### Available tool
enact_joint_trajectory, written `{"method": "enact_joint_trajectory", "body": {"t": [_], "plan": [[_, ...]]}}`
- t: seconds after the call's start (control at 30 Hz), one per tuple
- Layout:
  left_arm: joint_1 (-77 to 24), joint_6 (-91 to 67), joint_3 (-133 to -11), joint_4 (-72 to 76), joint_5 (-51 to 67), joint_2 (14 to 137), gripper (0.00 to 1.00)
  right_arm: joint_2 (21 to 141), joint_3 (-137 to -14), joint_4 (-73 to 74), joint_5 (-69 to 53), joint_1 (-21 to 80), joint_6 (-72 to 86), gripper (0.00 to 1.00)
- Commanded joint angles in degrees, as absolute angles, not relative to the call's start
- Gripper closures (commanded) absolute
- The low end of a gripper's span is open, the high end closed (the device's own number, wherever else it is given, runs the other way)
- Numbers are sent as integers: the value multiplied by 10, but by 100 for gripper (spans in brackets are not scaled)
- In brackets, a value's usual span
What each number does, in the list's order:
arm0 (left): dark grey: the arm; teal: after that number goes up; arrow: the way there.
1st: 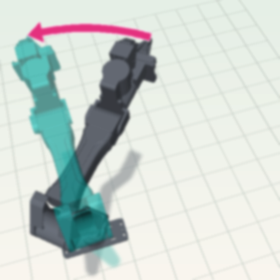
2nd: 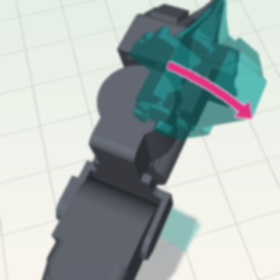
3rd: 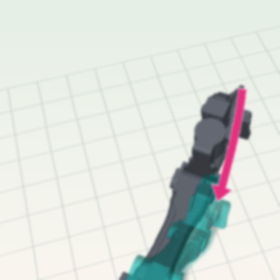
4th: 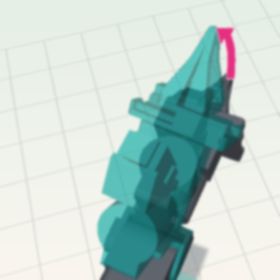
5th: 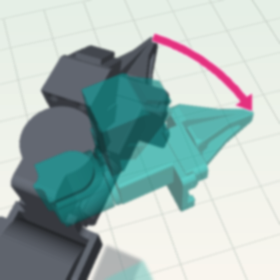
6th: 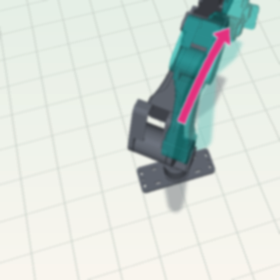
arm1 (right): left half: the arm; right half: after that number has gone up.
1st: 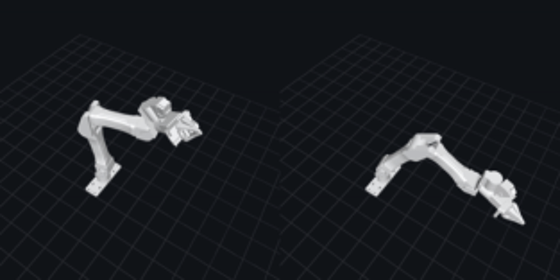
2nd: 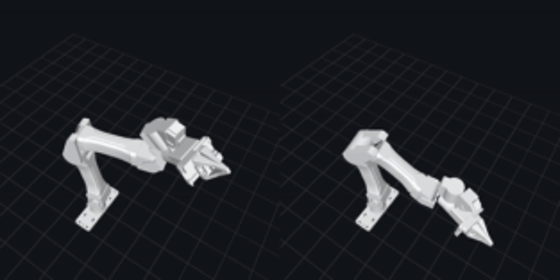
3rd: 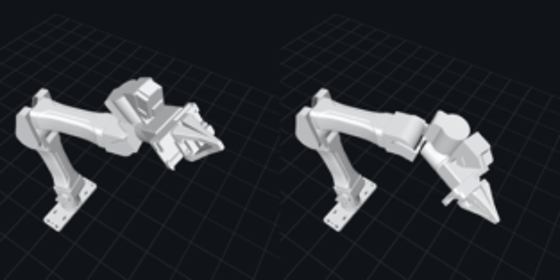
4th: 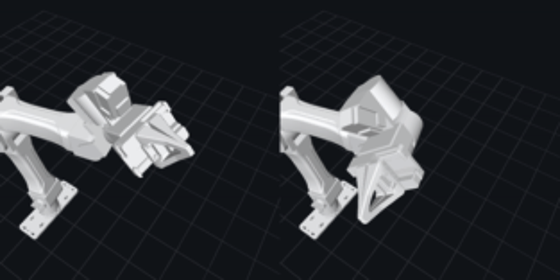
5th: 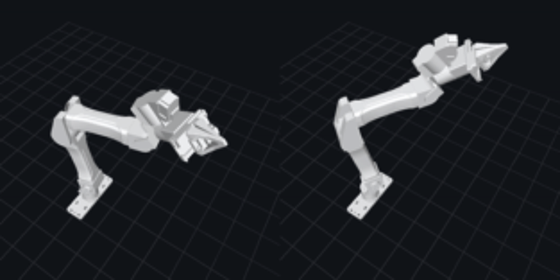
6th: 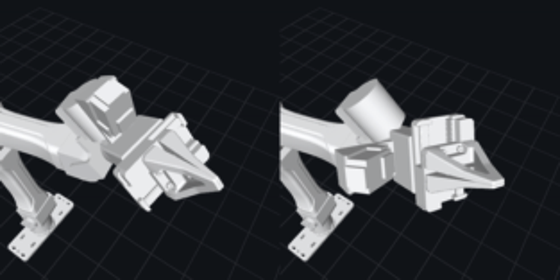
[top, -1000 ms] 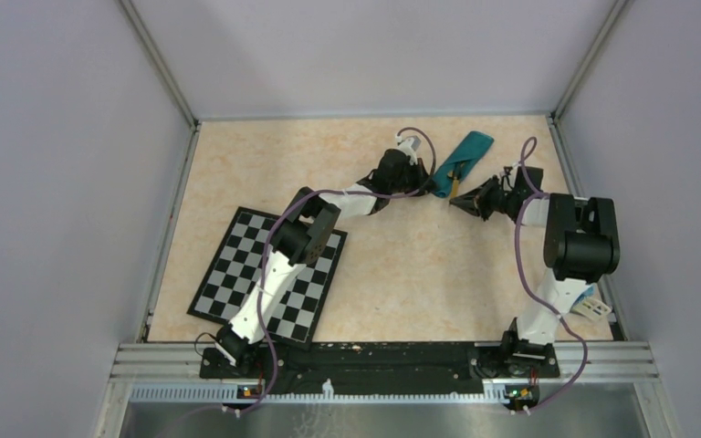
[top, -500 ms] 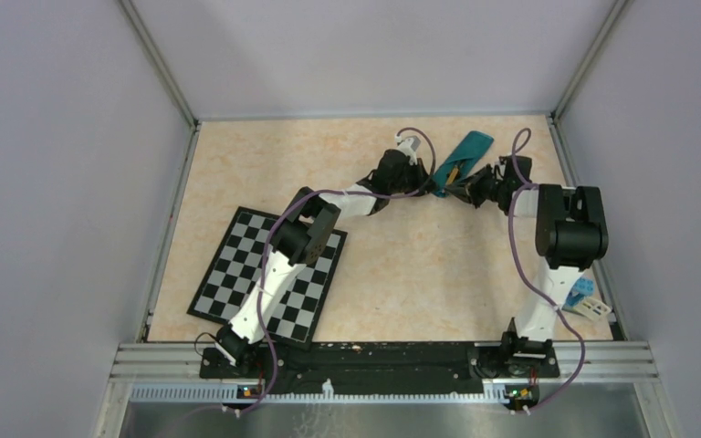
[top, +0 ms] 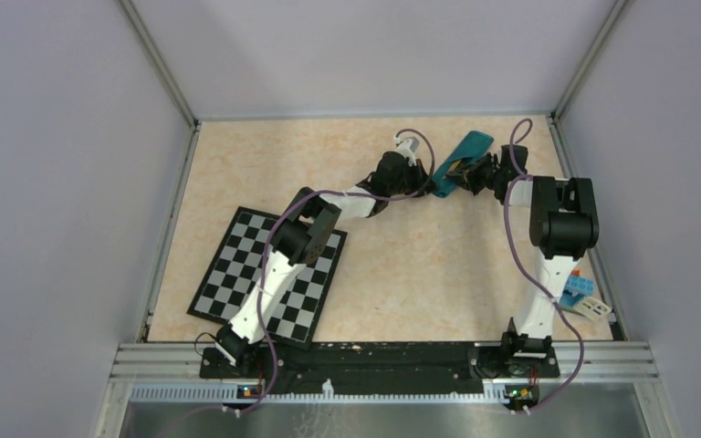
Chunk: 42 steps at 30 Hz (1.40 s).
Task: Fold the napkin into a case and place the utensils inside
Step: Insert the knife into the folded napkin.
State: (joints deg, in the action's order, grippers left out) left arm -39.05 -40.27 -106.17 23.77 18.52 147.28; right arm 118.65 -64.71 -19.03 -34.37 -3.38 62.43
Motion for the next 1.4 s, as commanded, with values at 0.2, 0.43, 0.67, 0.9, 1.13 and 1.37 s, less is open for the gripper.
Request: {"method": "enact_joint_trajectory", "body": {"t": [0.2,0.43,0.67,0.9,1.13,1.37], "plan": [[-393,-391,-1042,222,178,1462,100,1228,-723,-199,-319,-29,624,100],[-393,-394,-1043,223,181,1463,100,1255,-757,-182,-326,-27,621,100],[-393,-395,-1046,225,183,1464,100,1249,-768,-141,-318,-26,595,94],[-393,-394,-1044,223,182,1461,100,1216,-768,-103,-314,-24,570,79],[-393,-393,-1045,227,179,1459,100,1165,-773,-17,-311,-22,542,67],[-393,-385,-1029,226,190,1438,95,1081,-778,99,-275,-17,442,43]]}}
